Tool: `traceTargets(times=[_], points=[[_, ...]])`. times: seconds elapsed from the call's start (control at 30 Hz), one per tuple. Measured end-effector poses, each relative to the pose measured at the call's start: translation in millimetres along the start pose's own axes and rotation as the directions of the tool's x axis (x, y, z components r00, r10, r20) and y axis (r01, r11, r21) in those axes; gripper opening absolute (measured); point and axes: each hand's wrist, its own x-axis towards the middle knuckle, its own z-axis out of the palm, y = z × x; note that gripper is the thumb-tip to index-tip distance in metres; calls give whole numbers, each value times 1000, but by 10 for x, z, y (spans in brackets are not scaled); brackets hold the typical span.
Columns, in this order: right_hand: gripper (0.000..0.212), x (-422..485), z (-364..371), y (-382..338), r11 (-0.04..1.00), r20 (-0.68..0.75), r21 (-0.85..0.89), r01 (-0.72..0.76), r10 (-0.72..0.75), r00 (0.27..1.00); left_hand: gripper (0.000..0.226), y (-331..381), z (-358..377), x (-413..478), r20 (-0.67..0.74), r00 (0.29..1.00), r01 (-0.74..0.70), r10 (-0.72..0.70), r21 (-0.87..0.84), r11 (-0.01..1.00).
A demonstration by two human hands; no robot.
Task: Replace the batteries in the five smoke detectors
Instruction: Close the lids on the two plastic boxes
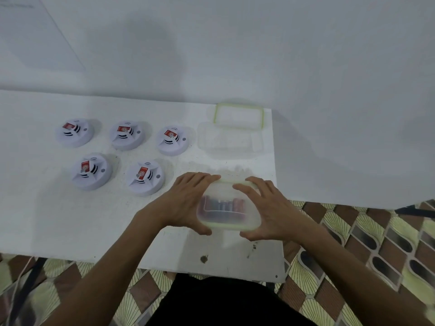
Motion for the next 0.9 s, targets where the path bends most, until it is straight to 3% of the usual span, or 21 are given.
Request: traceTargets(times=[0.13,0.27,0.43,0.63,0.77,0.9], points=[[104,9,-173,-27,990,37,135,-27,22,999,122,37,-64,-36,-5,999,31,-32,-153,988],[73,195,-433,-18,961,-121,264,-87,122,985,89,-32,-274,60,-136,977,104,-165,-371,923],[44,727,-751,240,868,-254,464,-175,320,913,56,-313,-679,542,-294,917,130,-270,-421,898],[37,1577,-936,848,810,-222,422,-408,528,819,33,-780,-915,1502,-324,879,234,-351,-350,907],[41,1909,-912,1141,752,-170,334,-568,641,749,31,-1007,-932,2000,-264,839,389,-476,-322,863],[42,2065,-831,1308,687,-151,378,-621,708,690,34,-1162,-836,2233,-167,821,465,-546,-360,809]])
